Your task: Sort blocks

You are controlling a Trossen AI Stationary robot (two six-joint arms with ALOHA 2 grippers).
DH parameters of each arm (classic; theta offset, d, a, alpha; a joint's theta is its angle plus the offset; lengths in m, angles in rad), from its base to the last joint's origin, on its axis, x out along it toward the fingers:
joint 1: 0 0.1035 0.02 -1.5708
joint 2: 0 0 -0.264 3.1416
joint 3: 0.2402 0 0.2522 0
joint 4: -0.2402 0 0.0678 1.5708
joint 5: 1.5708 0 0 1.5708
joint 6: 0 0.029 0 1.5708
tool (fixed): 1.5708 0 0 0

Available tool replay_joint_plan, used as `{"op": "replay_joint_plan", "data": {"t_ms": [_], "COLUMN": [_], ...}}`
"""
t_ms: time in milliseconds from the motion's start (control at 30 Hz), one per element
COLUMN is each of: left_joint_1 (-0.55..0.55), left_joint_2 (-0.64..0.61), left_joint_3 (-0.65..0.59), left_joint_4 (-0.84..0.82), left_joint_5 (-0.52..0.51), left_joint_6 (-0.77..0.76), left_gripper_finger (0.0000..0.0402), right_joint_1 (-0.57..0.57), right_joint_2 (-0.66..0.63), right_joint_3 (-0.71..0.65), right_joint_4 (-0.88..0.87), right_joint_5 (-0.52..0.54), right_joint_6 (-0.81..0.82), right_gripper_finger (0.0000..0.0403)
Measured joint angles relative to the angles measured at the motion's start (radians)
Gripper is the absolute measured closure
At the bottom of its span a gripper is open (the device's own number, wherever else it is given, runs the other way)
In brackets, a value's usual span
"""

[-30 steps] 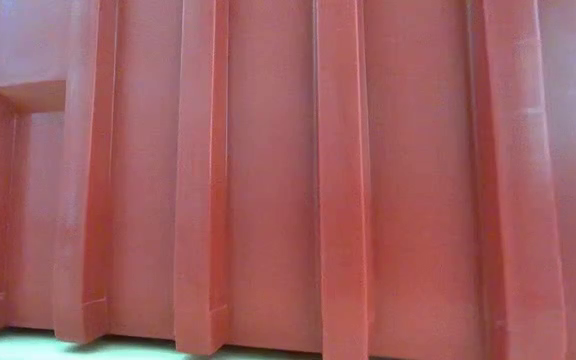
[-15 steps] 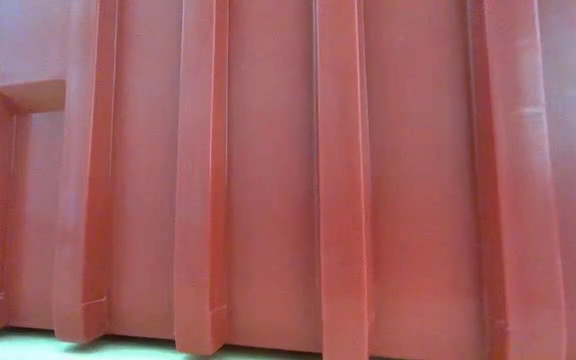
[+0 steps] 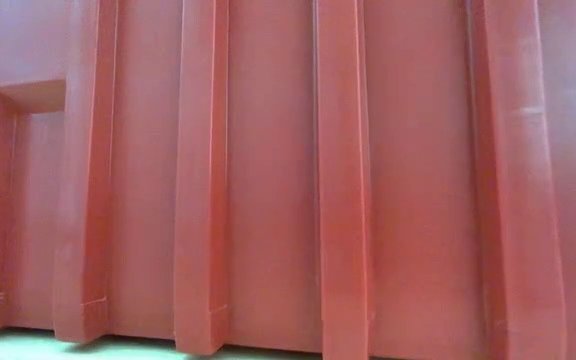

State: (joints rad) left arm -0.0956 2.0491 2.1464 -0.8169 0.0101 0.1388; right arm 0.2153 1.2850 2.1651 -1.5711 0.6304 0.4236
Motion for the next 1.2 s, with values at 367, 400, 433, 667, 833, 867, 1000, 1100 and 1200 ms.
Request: {"op": "replay_joint_plan", "data": {"t_ms": [367, 400, 433, 667, 833, 867, 1000, 1100, 1200], "left_joint_1": [-0.02, -0.023, -0.027, -0.054, -0.073, -0.077, -0.086, -0.092, -0.1], "left_joint_2": [0.002, 0.002, 0.002, 0.002, 0.002, 0.002, 0.002, 0.004, 0.008], "left_joint_3": [-0.002, -0.002, -0.002, -0.002, -0.002, -0.002, -0.002, -0.002, -0.002], "left_joint_4": [-0.069, -0.066, -0.061, -0.037, -0.012, -0.002, 0.037, 0.057, 0.06], "left_joint_5": [0.09, 0.094, 0.099, 0.119, 0.166, 0.171, 0.215, 0.263, 0.296], "left_joint_6": [0.014, 0.014, 0.014, 0.014, 0.014, 0.014, 0.001, -0.016, -0.02], "left_gripper_finger": [0.0401, 0.0401, 0.0401, 0.0401, 0.0401, 0.0401, 0.0402, 0.0402, 0.0402], "right_joint_1": [0.0, 0.0, 0.0, 0.0, 0.0, 0.0, 0.0, 0.0, 0.0], "right_joint_2": [0.002, 0.002, 0.002, 0.002, 0.002, 0.002, 0.002, 0.002, 0.002], "right_joint_3": [0.0, 0.0, 0.0, 0.0, 0.0, -0.001, -0.007, -0.021, -0.037], "right_joint_4": [0.0, 0.0, 0.0, 0.0, 0.0, 0.001, 0.001, 0.0, 0.001], "right_joint_5": [0.026, 0.026, 0.026, 0.027, 0.036, 0.04, 0.05, 0.05, 0.05], "right_joint_6": [0.003, 0.003, 0.004, 0.022, 0.023, 0.024, 0.033, 0.039, 0.061], "right_gripper_finger": [0.0403, 0.0403, 0.0403, 0.0403, 0.0403, 0.0403, 0.0403, 0.0403, 0.0403]}}
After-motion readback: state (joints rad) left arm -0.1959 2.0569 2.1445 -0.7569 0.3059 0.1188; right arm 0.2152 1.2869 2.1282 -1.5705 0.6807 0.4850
